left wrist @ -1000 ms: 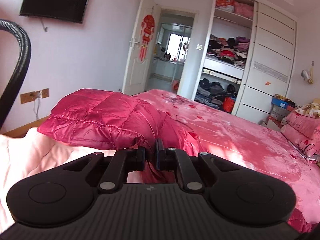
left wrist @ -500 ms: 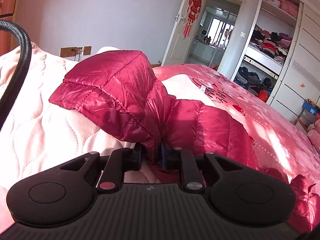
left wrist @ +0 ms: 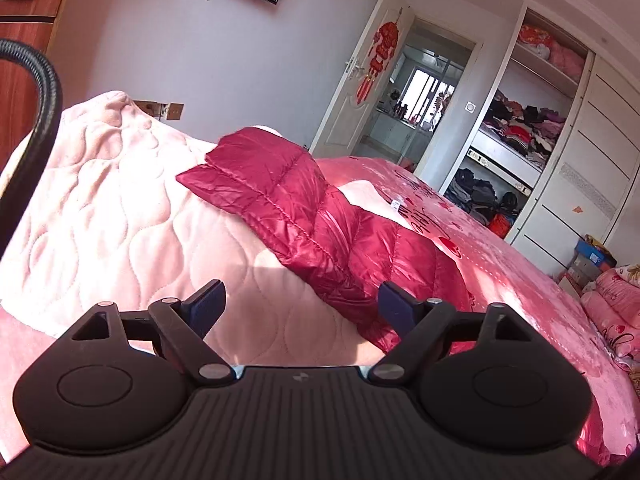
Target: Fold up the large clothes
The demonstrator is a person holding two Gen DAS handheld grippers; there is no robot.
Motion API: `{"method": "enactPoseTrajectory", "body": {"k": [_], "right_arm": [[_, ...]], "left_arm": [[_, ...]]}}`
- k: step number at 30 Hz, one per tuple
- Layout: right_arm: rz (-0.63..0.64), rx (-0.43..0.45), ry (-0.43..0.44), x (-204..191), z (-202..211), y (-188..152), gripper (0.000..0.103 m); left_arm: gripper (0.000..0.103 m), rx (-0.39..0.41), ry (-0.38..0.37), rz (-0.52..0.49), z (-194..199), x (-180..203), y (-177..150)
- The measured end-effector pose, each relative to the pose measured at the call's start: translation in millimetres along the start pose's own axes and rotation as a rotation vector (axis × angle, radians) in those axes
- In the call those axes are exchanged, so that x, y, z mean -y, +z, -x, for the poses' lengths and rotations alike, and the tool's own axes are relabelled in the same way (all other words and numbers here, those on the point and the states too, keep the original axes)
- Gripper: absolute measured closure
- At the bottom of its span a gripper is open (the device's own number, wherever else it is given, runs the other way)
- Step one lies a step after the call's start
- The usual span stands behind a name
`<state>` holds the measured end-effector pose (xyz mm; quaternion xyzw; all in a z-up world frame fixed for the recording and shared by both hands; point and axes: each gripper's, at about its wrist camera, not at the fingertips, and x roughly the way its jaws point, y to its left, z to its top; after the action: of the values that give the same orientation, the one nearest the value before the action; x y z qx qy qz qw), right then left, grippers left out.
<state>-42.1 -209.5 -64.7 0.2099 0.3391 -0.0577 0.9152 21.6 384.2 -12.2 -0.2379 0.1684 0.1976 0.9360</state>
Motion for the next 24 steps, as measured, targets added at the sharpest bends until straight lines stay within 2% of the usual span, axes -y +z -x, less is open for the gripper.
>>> {"method": "enactPoseTrajectory", "body": {"k": [3,7,10,13,16,21,24], "right_arm": [[-0.021,-0.041,-0.002,-5.2,10.0,-11.1,0.0],[-0.015,-0.066,-0.033,-16.3,23.9,-26.5,0.0],[-0.035,-0.086,-0.014,-22.7,33.4,-37.6,0.0],[-0.027,-0.097,-0.01,-31.7,42.3,-47.3,0.0],[0.008,-0.096,0.018,-41.7,48.5,-55.6,0.0],[0.05,-0.099,0.061,-58.4,50.8,-65.2,0.0],[0.068,-0.109,0.071,-65.6,47.1,-66.8,0.0]], "left_arm": [[0.0,0.045,0.012,0.029,8.3,-15.6,3.4],[0.0,0.043,0.022,0.048,10.1,-27.0,11.4],[0.0,0.031,0.017,0.075,5.2,-36.1,17.5],[0.0,0.027,0.039,0.104,-2.3,-41.8,23.9],[0.0,0.028,0.007,0.128,-10.6,-45.0,29.4],[0.0,0.007,0.022,0.157,-36.9,-37.0,37.0],[0.0,-0.015,0.0,0.202,-51.9,-32.0,40.4]]}}
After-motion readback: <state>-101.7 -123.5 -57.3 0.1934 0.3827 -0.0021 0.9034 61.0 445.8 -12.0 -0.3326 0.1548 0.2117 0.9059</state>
